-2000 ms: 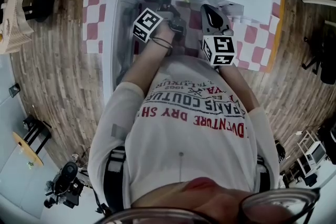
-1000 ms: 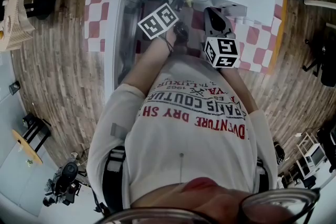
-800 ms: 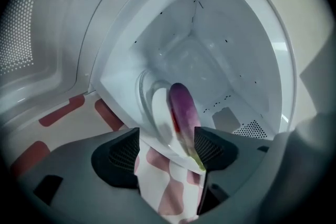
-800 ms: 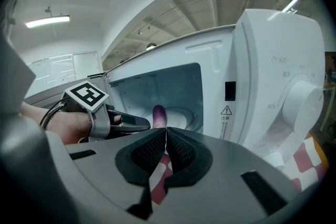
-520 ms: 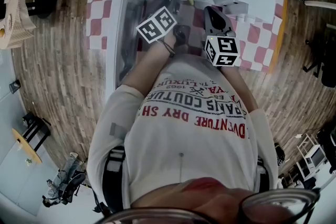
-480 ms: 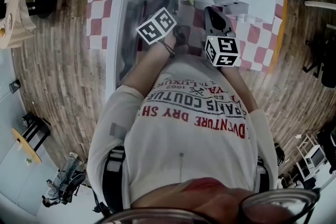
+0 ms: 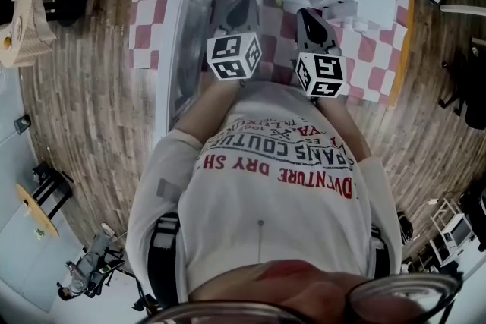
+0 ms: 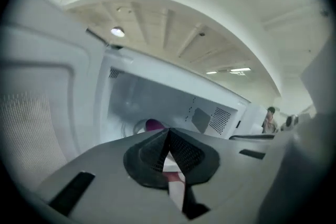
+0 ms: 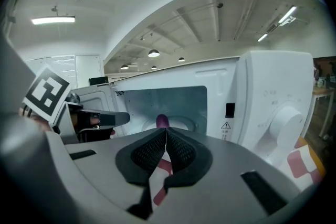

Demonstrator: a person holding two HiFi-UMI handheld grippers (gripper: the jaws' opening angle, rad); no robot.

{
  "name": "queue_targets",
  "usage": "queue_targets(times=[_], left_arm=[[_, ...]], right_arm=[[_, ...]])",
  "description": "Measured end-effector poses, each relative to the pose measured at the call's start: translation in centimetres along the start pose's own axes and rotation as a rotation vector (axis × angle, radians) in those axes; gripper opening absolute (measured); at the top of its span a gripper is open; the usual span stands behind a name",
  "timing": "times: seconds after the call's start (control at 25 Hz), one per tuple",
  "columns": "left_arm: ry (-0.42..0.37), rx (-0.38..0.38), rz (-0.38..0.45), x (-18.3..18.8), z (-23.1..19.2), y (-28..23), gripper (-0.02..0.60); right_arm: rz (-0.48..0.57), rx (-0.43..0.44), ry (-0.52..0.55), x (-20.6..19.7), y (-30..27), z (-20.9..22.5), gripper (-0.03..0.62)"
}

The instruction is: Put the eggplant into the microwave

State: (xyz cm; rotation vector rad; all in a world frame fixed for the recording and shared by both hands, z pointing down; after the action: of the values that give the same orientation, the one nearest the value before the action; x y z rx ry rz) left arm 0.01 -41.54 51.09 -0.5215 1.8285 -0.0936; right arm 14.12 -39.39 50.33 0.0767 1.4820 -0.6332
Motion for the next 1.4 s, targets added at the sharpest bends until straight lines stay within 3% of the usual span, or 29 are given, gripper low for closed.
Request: queue_targets(times=[0.12,0.28,0.52,0.88,1.4], left_arm=[[-0.174,-0.052,0.093,2.1,2.0,1.4,0.026],[-0.261,-0.114,0.157,3.2,3.8,2.8,0.026],[-0.240,-0.125,0.166,3.6,3.7,3.8,0.026],[-0.284,-0.139,0.214,4.3,4.3,4.8,0.028],[-0.237,-0.159,0.189,3.3,4.1,5.0,0.026]], right_arm=[[0.049,-0.016,0.029,1.1,0.5,0.0,0.026],[0.116,-0.037,0.073,2.4,1.4,-0.2,0.026],[0.155,-0.044,0.126,3.4,2.5,-1.0,0.026],[0.157,-0.043,0.159,3.6,3.2,-1.5,0.026],[0.135,-0.044,0.167,2.9,3.4,-2.3,0.026]])
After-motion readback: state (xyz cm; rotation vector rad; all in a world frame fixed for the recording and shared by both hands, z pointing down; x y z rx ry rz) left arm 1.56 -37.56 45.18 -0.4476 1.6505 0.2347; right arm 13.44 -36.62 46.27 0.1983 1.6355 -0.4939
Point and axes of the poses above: the fingertips, and each gripper's own axes: y backward along the fingers, z to its right, x out of its top, the point moved 3 cm from there along y, backward along the fingers, and after that the axes turned 2 degrees about z, right-handed, at the moved point
